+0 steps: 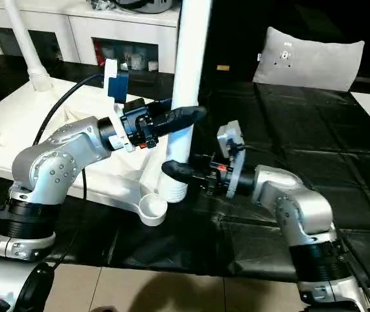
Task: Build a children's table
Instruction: Pick table leg
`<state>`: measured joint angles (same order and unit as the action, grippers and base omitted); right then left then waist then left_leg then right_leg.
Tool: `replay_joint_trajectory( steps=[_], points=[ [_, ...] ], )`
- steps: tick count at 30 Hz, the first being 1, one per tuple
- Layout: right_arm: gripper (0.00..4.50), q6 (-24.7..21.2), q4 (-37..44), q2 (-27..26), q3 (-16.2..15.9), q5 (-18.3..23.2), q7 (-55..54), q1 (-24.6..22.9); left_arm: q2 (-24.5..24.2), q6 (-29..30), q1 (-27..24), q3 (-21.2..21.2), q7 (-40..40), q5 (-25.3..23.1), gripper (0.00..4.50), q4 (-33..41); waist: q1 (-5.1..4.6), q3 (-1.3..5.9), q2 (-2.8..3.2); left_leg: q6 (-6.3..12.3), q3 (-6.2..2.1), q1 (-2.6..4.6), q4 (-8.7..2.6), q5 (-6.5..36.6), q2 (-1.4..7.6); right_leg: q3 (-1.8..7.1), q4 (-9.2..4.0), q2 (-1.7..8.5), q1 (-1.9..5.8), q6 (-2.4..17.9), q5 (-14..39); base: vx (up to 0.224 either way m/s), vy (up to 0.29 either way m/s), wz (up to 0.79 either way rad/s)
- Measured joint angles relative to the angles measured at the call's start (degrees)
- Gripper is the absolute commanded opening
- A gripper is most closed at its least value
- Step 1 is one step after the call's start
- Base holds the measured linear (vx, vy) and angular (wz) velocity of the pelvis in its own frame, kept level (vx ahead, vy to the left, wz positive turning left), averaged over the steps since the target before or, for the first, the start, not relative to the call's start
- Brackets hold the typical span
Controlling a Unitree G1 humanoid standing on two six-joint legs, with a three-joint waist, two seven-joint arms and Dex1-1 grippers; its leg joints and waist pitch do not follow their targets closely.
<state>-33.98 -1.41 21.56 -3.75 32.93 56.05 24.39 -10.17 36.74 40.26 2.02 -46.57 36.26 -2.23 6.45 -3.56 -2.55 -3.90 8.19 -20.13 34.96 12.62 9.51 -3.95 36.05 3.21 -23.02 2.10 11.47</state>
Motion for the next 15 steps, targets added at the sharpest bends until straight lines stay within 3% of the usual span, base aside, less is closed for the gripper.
replay_joint_trajectory(
  steps=[7, 11, 15],
  points=[
    [1.89, 5.6, -2.2, -3.9, -0.4, -4.7, -5.8, 0.6, 1.8, -4.5, -2.2, 0.0, 5.3, -2.9, 3.42, 1.6, -0.04, 0.0, 0.0, -0.05, 0.0, 0.0, 0.0, 0.0, 0.02, -0.01, 0.02, 0.0, 0.0, 0.0, 0.0, 0.0, 0.0, 0.0],
    [1.89, 8.6, -4.1, -6.0, 1.3, -6.5, -11.7, 1.0, 2.8, -8.5, -3.3, 0.8, 12.1, -9.7, 3.8, 2.0, -0.04, 0.0, 0.0, -0.06, 0.01, 0.02, 0.0, 0.0, 0.02, 0.0, 0.01, 0.0, 0.02, 0.0, 0.0, 0.0, 0.0, 0.0],
    [1.89, 11.5, -6.7, -8.8, 1.6, -8.7, -16.0, 1.5, 6.0, -10.9, -4.8, 3.0, 18.9, -14.5, 3.87, 1.3, -0.03, 0.0, 0.0, -0.05, 0.01, -0.04, 0.0, 0.0, 0.02, 0.0, -0.01, 0.0, -0.01, 0.0, 0.0, 0.0, 0.0, 0.0]
  ],
)
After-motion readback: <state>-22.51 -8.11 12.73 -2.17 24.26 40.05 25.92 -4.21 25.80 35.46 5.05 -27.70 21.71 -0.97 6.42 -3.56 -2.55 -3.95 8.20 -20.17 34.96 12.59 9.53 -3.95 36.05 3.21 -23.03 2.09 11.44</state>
